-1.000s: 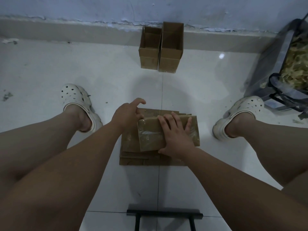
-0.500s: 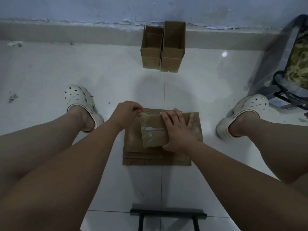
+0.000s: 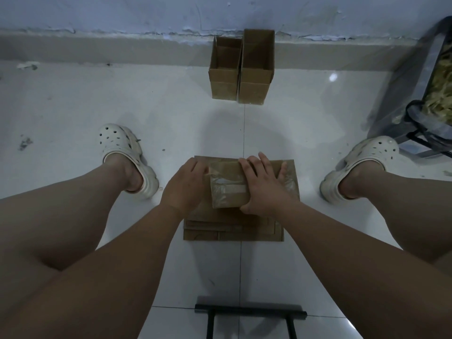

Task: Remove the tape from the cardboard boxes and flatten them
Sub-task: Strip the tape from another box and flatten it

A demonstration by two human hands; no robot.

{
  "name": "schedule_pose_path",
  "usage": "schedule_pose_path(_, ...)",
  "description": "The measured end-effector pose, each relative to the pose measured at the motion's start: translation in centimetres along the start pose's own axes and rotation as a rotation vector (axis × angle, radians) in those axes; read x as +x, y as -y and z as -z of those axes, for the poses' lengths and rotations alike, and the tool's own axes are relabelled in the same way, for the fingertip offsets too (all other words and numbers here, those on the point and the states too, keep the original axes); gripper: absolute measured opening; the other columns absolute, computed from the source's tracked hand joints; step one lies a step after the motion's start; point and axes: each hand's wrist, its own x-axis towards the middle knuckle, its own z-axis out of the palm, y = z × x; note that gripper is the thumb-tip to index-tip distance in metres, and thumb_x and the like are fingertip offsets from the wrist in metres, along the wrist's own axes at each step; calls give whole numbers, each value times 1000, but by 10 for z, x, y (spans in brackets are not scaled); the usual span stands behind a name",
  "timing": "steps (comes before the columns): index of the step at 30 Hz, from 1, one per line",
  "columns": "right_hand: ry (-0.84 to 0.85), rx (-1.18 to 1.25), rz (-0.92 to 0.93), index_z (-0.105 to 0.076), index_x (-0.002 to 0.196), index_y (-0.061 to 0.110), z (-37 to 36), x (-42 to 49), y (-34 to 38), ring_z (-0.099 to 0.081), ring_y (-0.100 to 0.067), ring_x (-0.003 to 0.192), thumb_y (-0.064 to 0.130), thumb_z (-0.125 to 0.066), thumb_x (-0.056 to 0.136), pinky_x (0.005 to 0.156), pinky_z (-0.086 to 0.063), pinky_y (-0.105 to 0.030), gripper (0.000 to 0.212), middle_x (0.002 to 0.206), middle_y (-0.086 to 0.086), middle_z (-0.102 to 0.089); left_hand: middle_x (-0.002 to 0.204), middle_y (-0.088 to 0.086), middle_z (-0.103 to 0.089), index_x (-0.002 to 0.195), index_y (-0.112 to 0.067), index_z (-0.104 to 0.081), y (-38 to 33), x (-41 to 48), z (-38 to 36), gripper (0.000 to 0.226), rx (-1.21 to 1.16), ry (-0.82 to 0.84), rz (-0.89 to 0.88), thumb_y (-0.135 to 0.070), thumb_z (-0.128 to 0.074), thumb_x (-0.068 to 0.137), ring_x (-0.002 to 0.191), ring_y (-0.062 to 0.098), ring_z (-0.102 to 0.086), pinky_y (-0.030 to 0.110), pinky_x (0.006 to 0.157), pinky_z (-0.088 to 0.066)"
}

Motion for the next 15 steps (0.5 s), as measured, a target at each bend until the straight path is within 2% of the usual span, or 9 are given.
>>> schedule_pose_path(1, -3, 0, 2, 8, 150, 32, 0, 0, 0, 21, -20, 145, 50, -75, 67, 103, 22, -64, 119, 151, 9, 3, 96, 10, -58, 94, -6, -60, 1, -1, -5, 11, 15, 19, 0, -8, -51, 89, 78, 17, -48, 21, 68, -36)
schedule_pose_path(3, -9, -2, 4, 10, 150, 33, -1, 1, 0, 21, -21, 145, 51, -75, 68, 102, 22, -63, 119, 152, 8, 4, 105, 8, -55, 108, -7, -55, 3, -4, -13, 30, 63, 55, 24, -30, -44, 92, 90, 18, -46, 26, 82, -37)
schedule_pose_path(5, -12, -9, 2, 11, 150, 33, -1, 2, 0, 21, -21, 145, 52, -75, 68, 101, 23, -62, 121, 152, 8, 4, 117, 10, -54, 125, -6, -49, 3, -6, -20, 43, 110, 84, 57, -34, -51, 92, 102, 23, -49, 31, 92, -37)
schedule_pose_path(7, -14, -14, -2, 12, 150, 33, -2, 2, -1, 21, -21, 145, 53, -75, 68, 100, 23, -62, 122, 152, 8, 5, 127, 8, -52, 133, -9, -45, -2, -6, -22, 44, 244, 137, 32, -31, -46, 94, 107, 23, -49, 30, 92, -36)
schedule_pose_path(8, -16, -17, -3, 13, 150, 33, -2, 3, -1, 21, -21, 145, 53, -75, 68, 99, 23, -62, 122, 151, 8, 5, 120, 8, -58, 127, -9, -52, -7, -7, -21, 39, 254, 122, 24, -28, -51, 92, 99, 23, -53, 30, 82, -39)
schedule_pose_path(10, -18, -27, -6, 14, 150, 33, -2, 4, -2, 21, -22, 145, 55, -75, 68, 99, 23, -63, 123, 151, 8, 6, 85, 9, -67, 99, -7, -69, -20, -11, -16, 24, 194, 40, 32, -19, -73, 77, 71, 25, -56, 28, 62, -36)
schedule_pose_path(12, -19, -31, -5, 15, 150, 33, -4, 4, -2, 20, -22, 145, 55, -76, 68, 99, 23, -63, 124, 151, 8, 6, 67, 6, -63, 81, -10, -72, -26, -14, -15, 18, 172, -37, 85, -14, -82, 66, 58, 23, -54, 27, 60, -31)
schedule_pose_path(15, -23, -42, 4, 16, 150, 33, -6, 4, -2, 20, -24, 145, 56, -76, 67, 98, 22, -64, 125, 152, 6, 5, 59, 1, -59, 66, -15, -69, -29, -15, -14, 15, 210, -89, 134, -14, -84, 63, 57, 21, -52, 29, 63, -34)
